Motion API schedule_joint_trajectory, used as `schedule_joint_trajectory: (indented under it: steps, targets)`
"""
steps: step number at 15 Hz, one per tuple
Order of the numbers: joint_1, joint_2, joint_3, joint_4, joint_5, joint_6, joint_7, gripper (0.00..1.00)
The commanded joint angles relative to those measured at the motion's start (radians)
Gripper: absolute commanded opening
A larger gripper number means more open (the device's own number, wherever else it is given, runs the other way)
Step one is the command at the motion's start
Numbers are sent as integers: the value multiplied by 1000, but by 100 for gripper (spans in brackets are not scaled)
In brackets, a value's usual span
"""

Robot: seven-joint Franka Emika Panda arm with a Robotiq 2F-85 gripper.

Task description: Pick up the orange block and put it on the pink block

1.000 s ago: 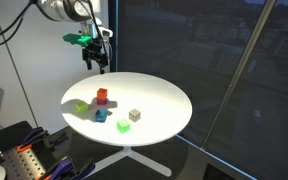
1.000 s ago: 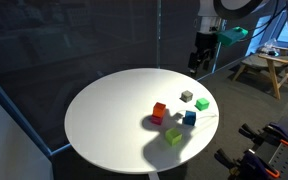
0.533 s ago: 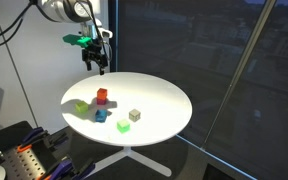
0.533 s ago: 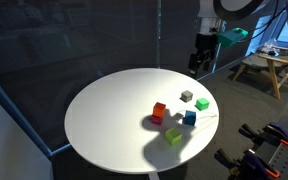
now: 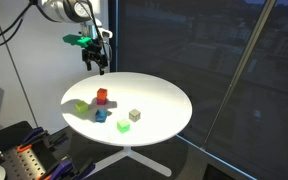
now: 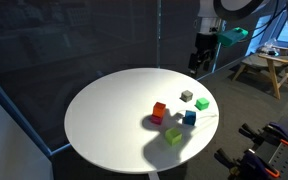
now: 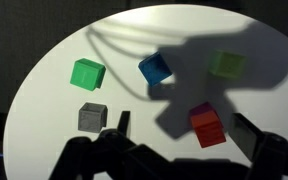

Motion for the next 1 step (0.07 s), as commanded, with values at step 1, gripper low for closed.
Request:
schedule_joint_trajectory:
  steps: [1]
  targets:
    - [-4, 0, 5, 1, 1, -2, 0, 100]
